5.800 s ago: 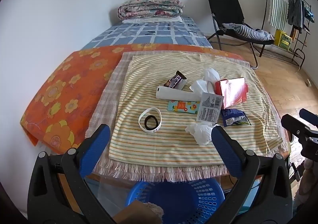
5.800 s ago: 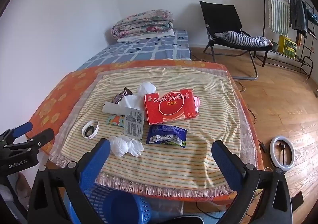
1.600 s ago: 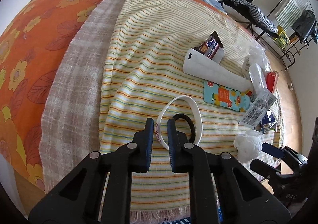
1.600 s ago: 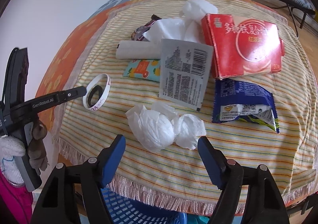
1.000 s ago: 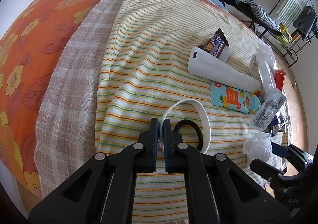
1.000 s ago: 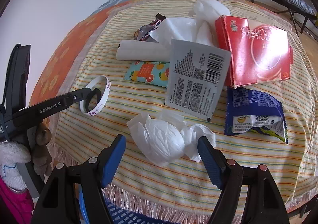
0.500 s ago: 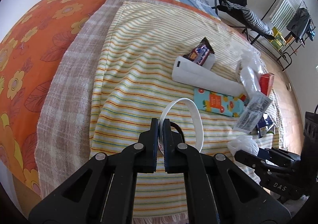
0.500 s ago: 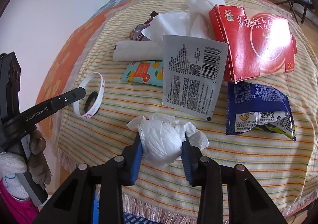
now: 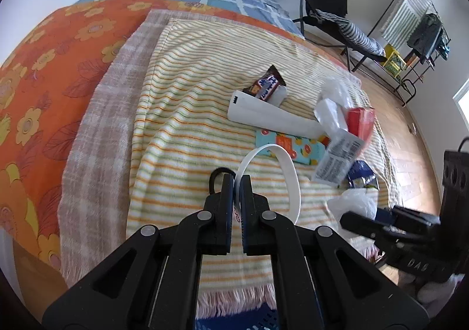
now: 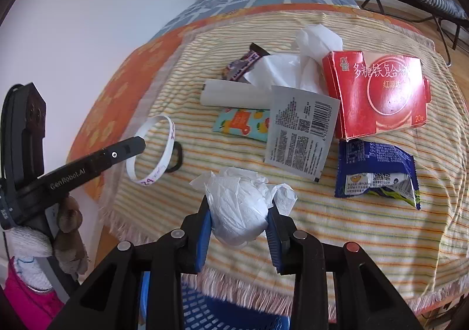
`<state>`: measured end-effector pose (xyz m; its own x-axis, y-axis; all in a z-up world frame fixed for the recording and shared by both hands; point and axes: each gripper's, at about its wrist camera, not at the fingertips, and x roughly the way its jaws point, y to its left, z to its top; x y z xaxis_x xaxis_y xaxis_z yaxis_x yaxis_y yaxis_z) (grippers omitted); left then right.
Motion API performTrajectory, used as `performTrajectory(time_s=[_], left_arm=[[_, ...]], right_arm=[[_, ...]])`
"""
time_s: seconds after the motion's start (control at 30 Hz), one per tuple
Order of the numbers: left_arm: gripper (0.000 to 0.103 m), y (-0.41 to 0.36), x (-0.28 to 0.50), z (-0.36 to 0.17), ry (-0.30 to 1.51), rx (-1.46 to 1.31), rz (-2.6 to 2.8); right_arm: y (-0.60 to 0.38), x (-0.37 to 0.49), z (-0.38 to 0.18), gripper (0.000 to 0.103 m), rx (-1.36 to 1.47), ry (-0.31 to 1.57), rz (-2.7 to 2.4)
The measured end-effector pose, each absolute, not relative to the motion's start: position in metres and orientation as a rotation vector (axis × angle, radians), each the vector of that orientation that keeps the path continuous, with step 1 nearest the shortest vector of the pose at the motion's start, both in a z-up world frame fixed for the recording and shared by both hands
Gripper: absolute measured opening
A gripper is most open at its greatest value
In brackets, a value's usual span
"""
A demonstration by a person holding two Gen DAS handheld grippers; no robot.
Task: Collect trash
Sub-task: 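Carry tissue and wristband to the blue basket and open both grippers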
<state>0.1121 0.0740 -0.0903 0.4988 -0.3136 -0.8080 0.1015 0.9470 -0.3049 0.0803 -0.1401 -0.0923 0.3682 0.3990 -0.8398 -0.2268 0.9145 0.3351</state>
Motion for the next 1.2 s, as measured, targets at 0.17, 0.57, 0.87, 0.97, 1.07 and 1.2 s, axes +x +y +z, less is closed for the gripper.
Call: performTrajectory(time_s=[0.17, 0.57, 0.87, 0.97, 1.07, 1.2], left_arm=[[0.002, 0.076, 0.092, -0.084, 1.008, -0.213, -0.256], [0.002, 0.073, 0.032, -0.083, 1.012, -0.195, -0.275], [0.002, 0.064, -0.006, -0.112, 1.092, -0.202, -0.273], [0.002, 0.062, -0.016, -0.122, 1.123, -0.198, -0.276], [0.002, 0.06, -0.024, -0.133, 1.152, -0.179, -0.274], [0.002, 0.057, -0.032, -0.148, 1.191, -0.166, -0.268]], right_arm=[[-0.147, 0.069, -0.077, 0.034, 0.173, 1.103, 0.422], [-0.151, 0.026, -0.082, 0.034, 0.135, 1.17, 0.481], [-0.142, -0.004, -0.093, 0.035, 0.085, 1.217, 0.545], [-0.138, -0.007, -0.096, 0.036, 0.07, 1.23, 0.557], [-0.132, -0.01, -0.103, 0.036, 0.056, 1.253, 0.573], [-0.126, -0.016, -0.113, 0.036, 0.015, 1.279, 0.58]])
